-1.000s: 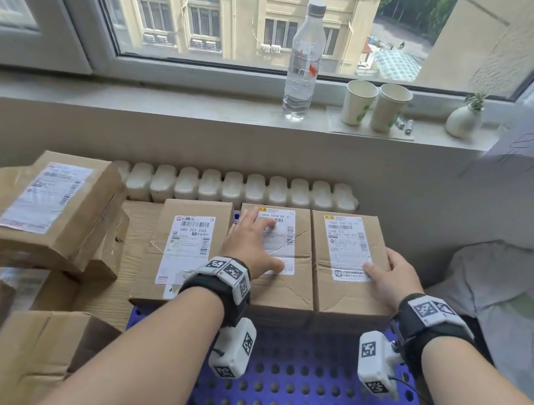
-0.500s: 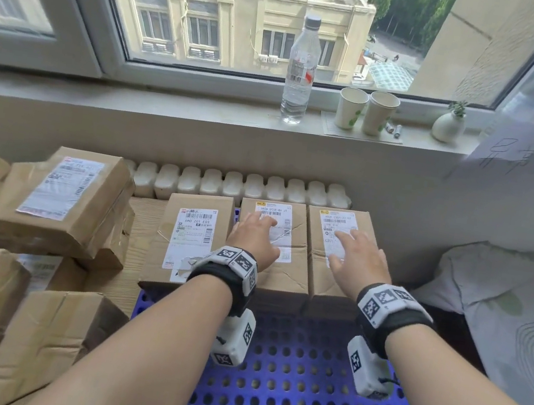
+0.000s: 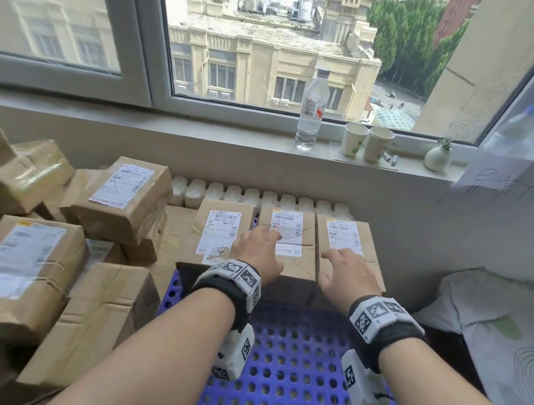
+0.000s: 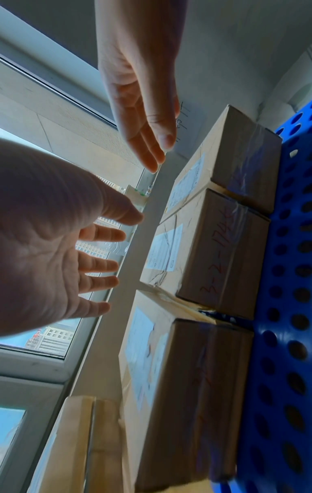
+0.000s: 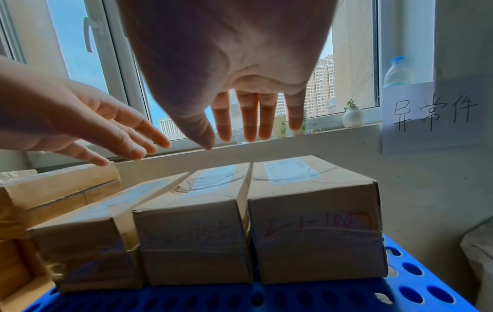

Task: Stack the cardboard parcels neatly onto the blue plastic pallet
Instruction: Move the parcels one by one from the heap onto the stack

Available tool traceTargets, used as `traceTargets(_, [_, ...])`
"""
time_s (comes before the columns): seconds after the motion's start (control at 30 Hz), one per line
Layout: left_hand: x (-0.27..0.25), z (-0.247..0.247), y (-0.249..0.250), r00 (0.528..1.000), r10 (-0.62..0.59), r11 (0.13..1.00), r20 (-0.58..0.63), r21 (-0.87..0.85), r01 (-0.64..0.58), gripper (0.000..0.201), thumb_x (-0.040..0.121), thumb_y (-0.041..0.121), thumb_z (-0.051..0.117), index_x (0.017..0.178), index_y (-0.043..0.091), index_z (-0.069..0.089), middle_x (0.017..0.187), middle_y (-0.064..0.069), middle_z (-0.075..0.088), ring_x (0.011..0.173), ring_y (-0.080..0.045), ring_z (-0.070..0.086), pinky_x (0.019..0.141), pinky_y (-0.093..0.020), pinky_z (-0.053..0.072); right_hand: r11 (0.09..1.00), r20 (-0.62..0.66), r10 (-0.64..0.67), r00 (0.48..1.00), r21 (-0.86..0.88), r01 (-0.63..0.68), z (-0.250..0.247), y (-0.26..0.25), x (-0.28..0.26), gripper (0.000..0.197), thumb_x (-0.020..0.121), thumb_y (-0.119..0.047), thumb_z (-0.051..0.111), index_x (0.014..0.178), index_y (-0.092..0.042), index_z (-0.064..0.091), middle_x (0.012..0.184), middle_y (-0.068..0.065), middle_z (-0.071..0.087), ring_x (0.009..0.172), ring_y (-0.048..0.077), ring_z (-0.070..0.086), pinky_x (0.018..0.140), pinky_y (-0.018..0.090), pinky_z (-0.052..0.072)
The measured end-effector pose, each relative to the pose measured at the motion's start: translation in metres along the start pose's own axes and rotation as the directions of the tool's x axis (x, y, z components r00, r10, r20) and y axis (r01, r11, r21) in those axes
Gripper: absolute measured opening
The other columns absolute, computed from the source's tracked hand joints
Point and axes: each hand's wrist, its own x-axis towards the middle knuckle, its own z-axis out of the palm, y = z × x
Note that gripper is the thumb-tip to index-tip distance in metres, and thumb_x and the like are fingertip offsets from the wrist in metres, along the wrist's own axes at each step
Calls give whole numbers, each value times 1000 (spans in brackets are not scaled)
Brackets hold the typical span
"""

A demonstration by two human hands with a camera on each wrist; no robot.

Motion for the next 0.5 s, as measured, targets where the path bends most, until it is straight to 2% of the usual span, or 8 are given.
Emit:
traceTargets(0.23, [-55,-21,-14,999,-14,1000,-53,-13,13,52,89,30,55,140,28,44,139,-5,45,129,-26,39,107,-41,37,998,-18,-58,998,35,59,-6,-33,-39,44,93,-29,50,136,-23,50,137,2,51,127,23,45,106,39,39])
traceTargets(0.5, [-115,-50,-64,987,-127,992,-103,-34,124,50,90,31,54,139,25,45,142,-5,45,131,-26,38,109,-41,36,978,-13,-202,979,54,203,1,-107,-71,43,92,-31,52,134,-24,52,132,1,54,122,22,49,102,40,44])
